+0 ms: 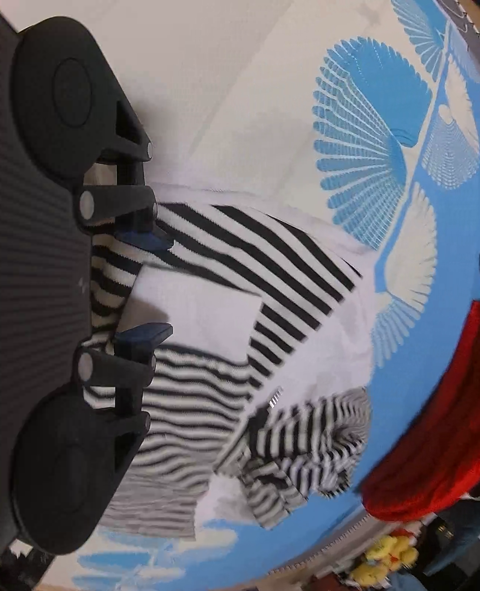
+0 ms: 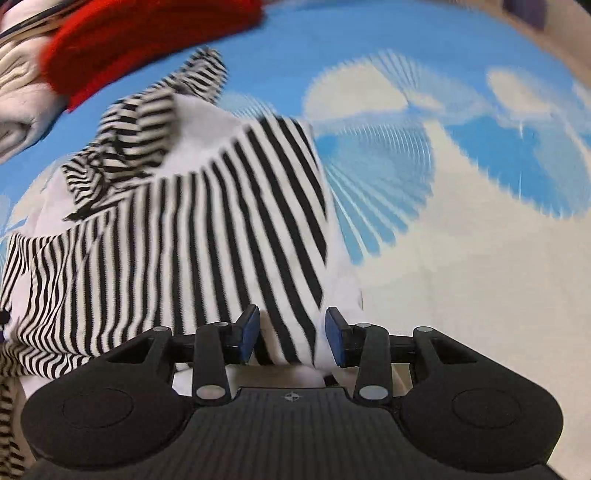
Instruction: Fold small clothes
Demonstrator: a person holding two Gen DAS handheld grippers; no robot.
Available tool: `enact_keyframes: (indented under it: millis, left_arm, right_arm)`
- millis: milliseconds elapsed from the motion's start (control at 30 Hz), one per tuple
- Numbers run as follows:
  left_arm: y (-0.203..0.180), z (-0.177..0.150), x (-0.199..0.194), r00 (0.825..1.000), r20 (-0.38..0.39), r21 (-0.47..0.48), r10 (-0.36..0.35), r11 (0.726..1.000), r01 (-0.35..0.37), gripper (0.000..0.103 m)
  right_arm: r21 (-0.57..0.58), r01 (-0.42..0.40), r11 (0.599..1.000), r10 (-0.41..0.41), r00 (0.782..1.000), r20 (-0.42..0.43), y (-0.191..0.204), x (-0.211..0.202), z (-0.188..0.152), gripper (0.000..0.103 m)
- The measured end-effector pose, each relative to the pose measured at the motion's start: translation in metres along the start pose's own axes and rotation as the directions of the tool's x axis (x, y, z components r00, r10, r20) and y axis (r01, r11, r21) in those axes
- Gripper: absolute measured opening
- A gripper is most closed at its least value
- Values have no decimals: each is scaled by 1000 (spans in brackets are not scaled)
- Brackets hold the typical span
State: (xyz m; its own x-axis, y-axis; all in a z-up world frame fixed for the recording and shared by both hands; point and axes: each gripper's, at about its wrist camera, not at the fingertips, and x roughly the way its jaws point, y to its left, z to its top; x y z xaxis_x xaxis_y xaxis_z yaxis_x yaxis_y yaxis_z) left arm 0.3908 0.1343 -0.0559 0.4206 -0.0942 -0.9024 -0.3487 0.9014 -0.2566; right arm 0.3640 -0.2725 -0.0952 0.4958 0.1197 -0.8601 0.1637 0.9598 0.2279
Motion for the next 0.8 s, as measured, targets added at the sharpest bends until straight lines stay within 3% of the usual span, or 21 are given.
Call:
enact_keyframes:
  millis: [100,200,367,433,500,600,667,733,800]
  left_arm:
    - [-4,-2,6,1000,-4,11,19,1000,-19,48]
    - [-13,-2,0,1000,24,52,13,999,-14,7]
    - [-18,-4,-41,989,150,52,-10,999,3,6]
    - [-17,-7,-53,984,176,45,12,999,-20,6]
    - [-12,-9,-49,990,138,25,33,999,-37,7]
    - [-8,-8,-28,999,15,4,31,999,-31,9]
    - [-4,-6,-33,997,58,-30,44,999,-42,10]
    - [-10,-2,-40,994,107,1,30,1000,-30,10]
    - [-19,-1,-43,991,130,59,20,998,-28,13]
  right_arm:
    - [11,16,1000,-16,1000,-3,-6,3,2,42]
    - [14,20,1000,-20,1000,-9,-7,3,3,42]
    - [3,39,999,-39,999,-4,-3,-1,2,42]
    - [-12,51,999,-51,999,-2,0,1,2,42]
    - [-18,71,997,-71,997,-3,0,4,1,42]
    - [-17,105,994,-105,994,-2,-2,5,0,42]
    - [-1,110,994,-110,994,-2,-4,5,1,41]
    - [26,115,993,-115,993,12,-5,0,2,40]
    - [45,97,994,-101,992,80,-2,-13,5,37]
